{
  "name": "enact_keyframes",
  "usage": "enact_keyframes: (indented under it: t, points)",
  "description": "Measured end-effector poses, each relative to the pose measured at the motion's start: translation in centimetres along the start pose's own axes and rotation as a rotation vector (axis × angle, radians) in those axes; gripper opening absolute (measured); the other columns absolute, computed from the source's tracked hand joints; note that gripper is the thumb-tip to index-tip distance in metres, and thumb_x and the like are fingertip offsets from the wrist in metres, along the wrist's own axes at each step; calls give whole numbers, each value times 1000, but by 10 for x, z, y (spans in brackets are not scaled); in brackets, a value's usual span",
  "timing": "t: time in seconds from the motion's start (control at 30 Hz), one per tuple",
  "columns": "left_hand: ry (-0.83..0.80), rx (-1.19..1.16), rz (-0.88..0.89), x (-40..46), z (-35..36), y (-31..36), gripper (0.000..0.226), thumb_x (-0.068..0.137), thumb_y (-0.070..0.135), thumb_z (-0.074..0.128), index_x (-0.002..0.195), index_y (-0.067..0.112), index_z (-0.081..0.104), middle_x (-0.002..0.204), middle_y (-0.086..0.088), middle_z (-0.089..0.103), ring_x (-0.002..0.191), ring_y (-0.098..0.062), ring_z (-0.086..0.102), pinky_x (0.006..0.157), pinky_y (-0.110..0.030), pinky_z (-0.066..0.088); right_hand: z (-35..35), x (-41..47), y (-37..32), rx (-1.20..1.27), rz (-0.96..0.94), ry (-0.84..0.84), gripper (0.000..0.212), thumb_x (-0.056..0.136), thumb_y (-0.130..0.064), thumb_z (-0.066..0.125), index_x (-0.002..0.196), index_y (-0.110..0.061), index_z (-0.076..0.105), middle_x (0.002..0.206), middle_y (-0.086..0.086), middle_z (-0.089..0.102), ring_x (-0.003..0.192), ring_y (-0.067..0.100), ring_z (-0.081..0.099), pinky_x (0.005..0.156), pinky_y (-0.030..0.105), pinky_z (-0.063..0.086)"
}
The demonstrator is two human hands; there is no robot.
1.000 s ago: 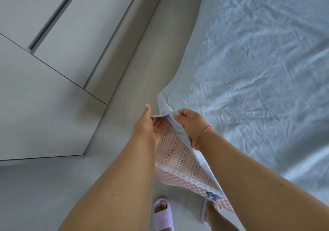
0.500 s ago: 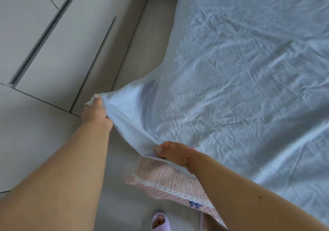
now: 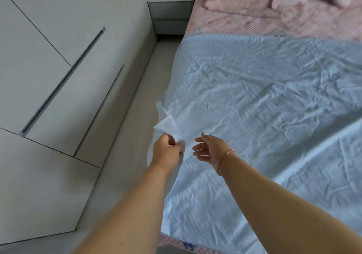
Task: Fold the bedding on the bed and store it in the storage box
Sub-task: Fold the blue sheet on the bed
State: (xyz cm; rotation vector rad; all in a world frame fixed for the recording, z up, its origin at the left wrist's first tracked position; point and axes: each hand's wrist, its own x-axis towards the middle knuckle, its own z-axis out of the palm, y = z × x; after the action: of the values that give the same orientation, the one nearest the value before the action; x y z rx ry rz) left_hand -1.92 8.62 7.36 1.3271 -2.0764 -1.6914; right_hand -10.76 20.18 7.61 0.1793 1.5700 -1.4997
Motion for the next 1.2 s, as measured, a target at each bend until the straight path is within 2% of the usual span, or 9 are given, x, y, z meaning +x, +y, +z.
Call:
enact_keyframes:
  t: [0.13, 0.33, 0.47, 0.53, 0.67, 0.77, 0.87, 1.07, 1.2]
  points:
    - [-38, -52, 52, -17, 18, 4, 17, 80, 19, 68, 72, 10, 56, 64, 1, 56, 66, -20, 53, 67, -40, 49, -22, -16, -20, 0, -41, 8, 33, 101, -36, 39, 89, -12, 58, 78, 8, 62, 69, 20, 59, 65, 30, 49]
    - [36, -51, 219, -41, 22, 53, 38, 83, 42, 57, 78, 5, 49, 69, -1, 51, 66, -15, 47, 68, -39, 45, -42, -36, -49, 29, -56, -40, 37, 101, -38, 39, 90, -10, 60, 82, 10, 62, 73, 22, 60, 72, 32, 50]
    - [-158, -6, 349, -83, 35, 115, 13, 91, 26, 60, 83, 18, 65, 71, 10, 63, 70, -6, 56, 73, -27, 46, -51, -49, -73, 211, -103, -30, 42, 99, -39, 42, 103, -2, 61, 88, 15, 64, 75, 24, 61, 69, 33, 52]
    - [-259, 20, 369, -109, 47, 131, 10, 89, 26, 62, 88, 20, 70, 82, 3, 71, 80, -10, 62, 80, -27, 50, -60, -59, -86, 327, -134, -13, 44, 99, -42, 40, 112, -4, 57, 85, 13, 65, 71, 24, 61, 64, 33, 49]
    - [-259, -60, 309, -140, 65, 127, 12, 90, 15, 62, 82, 16, 71, 68, 8, 65, 66, -11, 56, 67, -22, 47, -84, -81, -99, 310, -244, 13, 44, 97, -48, 40, 126, -17, 52, 100, 8, 59, 73, 20, 60, 58, 29, 46]
    - [-276, -161, 279, -167, 77, 121, 21, 90, 4, 62, 101, 18, 71, 97, 1, 75, 93, -15, 69, 86, -29, 55, -108, -104, -97, 125, -360, 7, 40, 97, -50, 36, 131, -33, 48, 126, 3, 46, 86, 21, 58, 62, 30, 47]
    - [-322, -201, 272, -200, 90, 118, 37, 89, -2, 58, 115, 23, 66, 111, 2, 72, 109, -14, 65, 91, -30, 52, -132, -130, -93, -86, -453, -6, 41, 98, -53, 29, 129, -40, 51, 140, -3, 37, 102, 22, 55, 69, 30, 49]
    - [-434, -351, 194, -261, 121, 130, 54, 88, -19, 45, 127, 15, 56, 120, -13, 67, 105, -17, 62, 91, -29, 48, -174, -182, -95, -353, -390, -146, 54, 98, -55, 24, 96, -24, 69, 111, 5, 60, 87, 17, 58, 74, 30, 49]
    - [-341, -363, 89, -283, 143, 134, 43, 89, -17, 46, 122, 9, 57, 104, -13, 69, 95, -21, 65, 96, -33, 49, -211, -193, -94, -298, -403, -5, 58, 97, -54, 32, 75, -14, 68, 88, 6, 59, 77, 19, 55, 68, 29, 47]
